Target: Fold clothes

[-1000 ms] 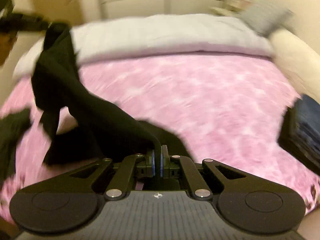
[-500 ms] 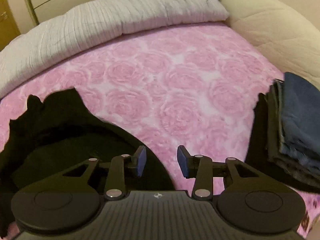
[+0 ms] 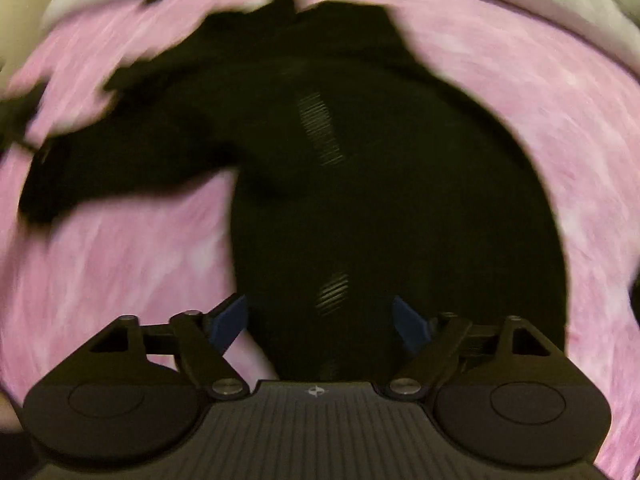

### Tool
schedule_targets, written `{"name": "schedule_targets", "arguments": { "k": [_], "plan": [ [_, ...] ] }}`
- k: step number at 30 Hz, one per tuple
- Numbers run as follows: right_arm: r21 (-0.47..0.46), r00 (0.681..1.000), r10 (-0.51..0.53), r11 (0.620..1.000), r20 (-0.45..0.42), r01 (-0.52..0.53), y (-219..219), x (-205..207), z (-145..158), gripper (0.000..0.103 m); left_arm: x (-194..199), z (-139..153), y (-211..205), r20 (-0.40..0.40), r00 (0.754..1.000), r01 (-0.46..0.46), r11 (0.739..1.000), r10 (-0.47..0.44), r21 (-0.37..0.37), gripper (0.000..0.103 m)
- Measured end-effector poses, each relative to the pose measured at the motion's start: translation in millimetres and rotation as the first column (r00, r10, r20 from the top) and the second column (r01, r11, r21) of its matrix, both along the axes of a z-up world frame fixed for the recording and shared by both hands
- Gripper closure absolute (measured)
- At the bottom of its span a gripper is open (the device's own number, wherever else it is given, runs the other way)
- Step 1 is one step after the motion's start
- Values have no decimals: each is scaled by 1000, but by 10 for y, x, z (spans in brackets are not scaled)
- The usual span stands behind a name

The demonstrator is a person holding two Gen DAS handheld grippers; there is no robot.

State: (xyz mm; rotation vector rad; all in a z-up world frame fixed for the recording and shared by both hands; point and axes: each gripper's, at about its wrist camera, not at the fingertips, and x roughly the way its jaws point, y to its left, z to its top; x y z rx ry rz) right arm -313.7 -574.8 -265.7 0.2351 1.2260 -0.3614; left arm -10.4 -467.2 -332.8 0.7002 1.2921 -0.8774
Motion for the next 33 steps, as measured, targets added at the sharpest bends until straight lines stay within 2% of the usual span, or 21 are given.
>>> {"name": "schedule_targets", "arguments": {
  "k": [1, 2, 3, 4, 5, 6, 7, 11, 14, 17, 20, 23, 25, 26, 28, 29, 30, 33],
  "plan": [
    [-36, 999, 38, 999, -28, -39, 144, 36, -47, 19, 15, -65, 51, -6, 1000, -6, 1000, 6, -4, 18],
    [-56, 998, 34, 998, -43, -37, 186, 88, -58, 19, 32, -115, 64, -16, 1000, -6, 1000, 6, -12, 18],
    [-73, 998, 24, 997, -56, -28, 212, 142, -63, 19, 50, -158, 65, -31, 1000, -6, 1000, 6, -18, 24],
    [-91, 998, 13, 996, -69, -20, 238, 197, -68, 19, 67, -202, 67, -45, 999, -6, 1000, 5, -25, 49],
    [-112, 997, 7, 994, -72, -16, 212, 269, -58, 19, 72, -220, 65, -48, 999, -1, 999, -1, -32, 63],
    [-133, 997, 2, 991, -74, -12, 179, 345, -45, 19, 62, -196, 63, -39, 999, 12, 999, -14, -40, 88],
    [-171, 997, 19, 985, -79, -32, 195, 430, -21, 20, 59, -148, 79, -33, 999, 16, 999, -17, -51, 99],
    [-344, 981, 176, 919, -82, -194, 367, 832, 200, 18, 206, 274, 521, 6, 996, -88, 986, 90, -138, 100],
    [-329, 965, 261, 910, -13, -250, 463, 1142, 291, 15, 437, 639, 1125, 46, 984, -161, 972, 171, -173, 100],
    [-326, 935, 351, 891, 52, -317, 592, 1467, 351, 15, 645, 949, 1723, 139, 958, -229, 960, 252, -162, 100],
    [-356, 879, 469, 839, 87, -412, 781, 1839, 328, 15, 954, 1123, 2307, 203, 917, -318, 937, 342, -142, 99],
    [-395, 835, 546, 784, 70, -479, 847, 2243, 188, 15, 1208, 1194, 2646, 306, 875, -370, 925, 376, -80, 102],
    [-431, 818, 575, 744, 22, -511, 809, 2428, 24, 15, 1355, 1179, 2840, 384, 824, -437, 899, 417, -40, 103],
    [-448, 809, 588, 722, -3, -527, 787, 2517, -61, 15, 1449, 1182, 2959, 396, 795, -483, 874, 459, -44, 103],
    [-461, 798, 597, 688, -78, -560, 669, 2650, -263, 15, 1558, 1204, 3146, 382, 762, -536, 840, 523, -81, 103],
    [-462, 786, 607, 666, -119, -585, 604, 2675, -359, 15, 1577, 1215, 3181, 374, 760, -537, 838, 531, -99, 103],
    [-461, 770, 617, 643, -161, -611, 539, 2694, -455, 15, 1554, 1221, 3171, 369, 769, -521, 846, 522, -110, 103],
    [-456, 712, 656, 570, -248, -684, 343, 2711, -661, 15, 1370, 1108, 2951, 332, 831, -442, 892, 447, -95, 103]
  ]
}}
